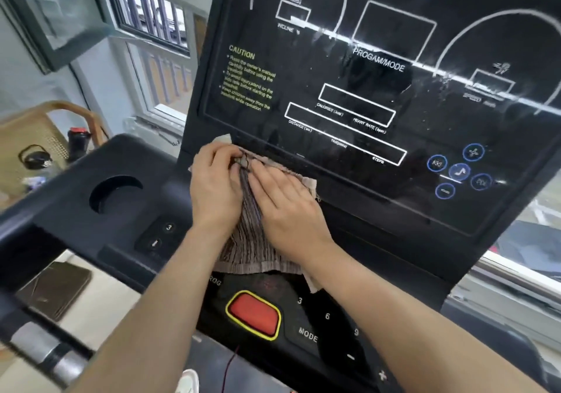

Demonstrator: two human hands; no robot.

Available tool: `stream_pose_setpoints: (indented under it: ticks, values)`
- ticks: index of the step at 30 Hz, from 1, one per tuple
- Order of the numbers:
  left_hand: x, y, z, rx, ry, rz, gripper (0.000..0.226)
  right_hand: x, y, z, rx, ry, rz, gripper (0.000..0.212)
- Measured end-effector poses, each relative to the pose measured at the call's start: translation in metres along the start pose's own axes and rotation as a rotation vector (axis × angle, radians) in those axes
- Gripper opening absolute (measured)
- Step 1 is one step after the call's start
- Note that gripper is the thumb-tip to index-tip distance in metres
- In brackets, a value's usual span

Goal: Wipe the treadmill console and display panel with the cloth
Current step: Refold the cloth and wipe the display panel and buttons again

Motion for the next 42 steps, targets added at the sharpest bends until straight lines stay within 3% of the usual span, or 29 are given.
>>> stream_pose_setpoints:
  ticks: [4,8,14,17,19,21,25,29,33,37,40,42]
  values:
    - [0.012,-0.034,-0.025,-0.19,-0.149,-0.143,0.047,-0.002,-0.018,-0.038,0.024,0.151,-0.075,0.055]
    - [0.038,-0.078,-0.05,-0.305,-0.005,-0.192,0.068,-0.021,-0.047,-0.084,0.162,0.224,-0.027,0.058]
    - [0.08,-0.19,-0.102,-0.138,0.224,-0.215,0.058,-0.064,-0.114,-0.148,0.259,0.127,-0.082,0.055]
    - [0.078,-0.222,-0.115,-0.061,0.296,-0.293,0.052,-0.083,-0.133,-0.16,0.228,-0.071,-0.012,0.037]
    - [0.066,-0.232,-0.114,0.025,0.295,-0.398,0.051,-0.102,-0.147,-0.16,0.307,-0.266,0.08,0.027]
    - [0.053,-0.245,-0.107,0.139,0.258,-0.522,0.054,-0.114,-0.159,-0.152,0.375,-0.359,0.098,0.029]
    - [0.064,-0.242,-0.091,0.129,0.225,-0.57,0.058,-0.101,-0.162,-0.133,0.387,-0.123,-0.118,0.051]
    - [0.07,-0.223,-0.071,0.23,0.182,-0.346,0.052,-0.1,-0.165,-0.111,0.423,-0.022,-0.222,0.059]
    - [0.071,-0.248,-0.02,0.39,0.139,-0.127,0.043,-0.143,-0.194,-0.031,0.371,-0.122,-0.323,0.059]
    - [0.074,-0.267,0.054,0.448,0.118,0.069,0.05,-0.183,-0.221,0.043,0.477,-0.219,-0.363,0.061]
    - [0.076,-0.246,0.066,0.446,0.161,0.098,0.052,-0.169,-0.21,0.036,0.544,-0.26,-0.361,0.061]
    - [0.084,-0.221,0.031,0.464,0.189,0.12,0.05,-0.14,-0.186,0.001,0.465,-0.208,-0.371,0.059]
Point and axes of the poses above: each hand's wrist, its own z-axis towards the middle knuckle, its own x-axis out of the palm, y = z × x, the point moved 5 cm from there along z, towards the middle knuckle, and after that the axes turned 15 degrees about x, right-handed, at the moved point
